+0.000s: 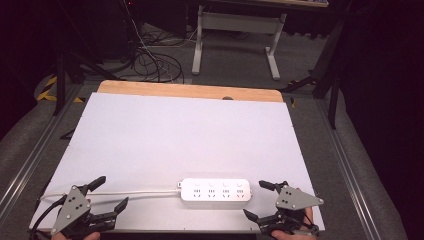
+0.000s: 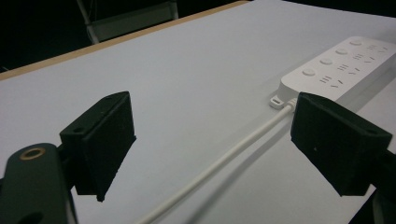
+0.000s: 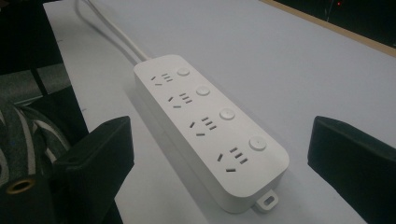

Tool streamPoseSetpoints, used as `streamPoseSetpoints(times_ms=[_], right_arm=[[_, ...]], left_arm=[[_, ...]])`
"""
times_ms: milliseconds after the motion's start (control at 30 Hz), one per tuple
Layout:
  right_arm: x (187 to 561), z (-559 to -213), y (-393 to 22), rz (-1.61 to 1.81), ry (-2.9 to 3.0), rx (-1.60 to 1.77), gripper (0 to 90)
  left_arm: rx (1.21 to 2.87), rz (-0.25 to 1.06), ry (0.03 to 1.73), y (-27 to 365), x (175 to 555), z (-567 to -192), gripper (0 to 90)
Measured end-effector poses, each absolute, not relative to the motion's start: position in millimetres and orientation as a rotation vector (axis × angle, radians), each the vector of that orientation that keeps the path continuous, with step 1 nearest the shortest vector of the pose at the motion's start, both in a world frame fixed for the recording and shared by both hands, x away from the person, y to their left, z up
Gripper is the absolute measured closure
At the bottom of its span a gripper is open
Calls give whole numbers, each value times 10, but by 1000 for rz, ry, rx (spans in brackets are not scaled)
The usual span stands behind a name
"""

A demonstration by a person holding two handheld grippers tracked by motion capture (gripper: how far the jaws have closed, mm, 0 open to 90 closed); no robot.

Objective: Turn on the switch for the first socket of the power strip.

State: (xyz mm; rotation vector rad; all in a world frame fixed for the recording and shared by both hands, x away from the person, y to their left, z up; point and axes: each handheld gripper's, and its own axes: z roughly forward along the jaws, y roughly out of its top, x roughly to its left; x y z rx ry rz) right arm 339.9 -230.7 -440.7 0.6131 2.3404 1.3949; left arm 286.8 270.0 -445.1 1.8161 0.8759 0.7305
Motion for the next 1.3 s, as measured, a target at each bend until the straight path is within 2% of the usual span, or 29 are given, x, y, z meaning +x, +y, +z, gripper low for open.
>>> streamPoseSetpoints(times_ms=[1067, 1300], right_arm=[[3394, -4323, -2271, 1382, 2342, 601, 78], [3413, -4242, -2251, 1401, 2350, 590, 106]], left_arm=[[1815, 752, 895, 2696, 2865, -4452, 145], [1811, 745, 901, 2688, 2869, -4457, 145]])
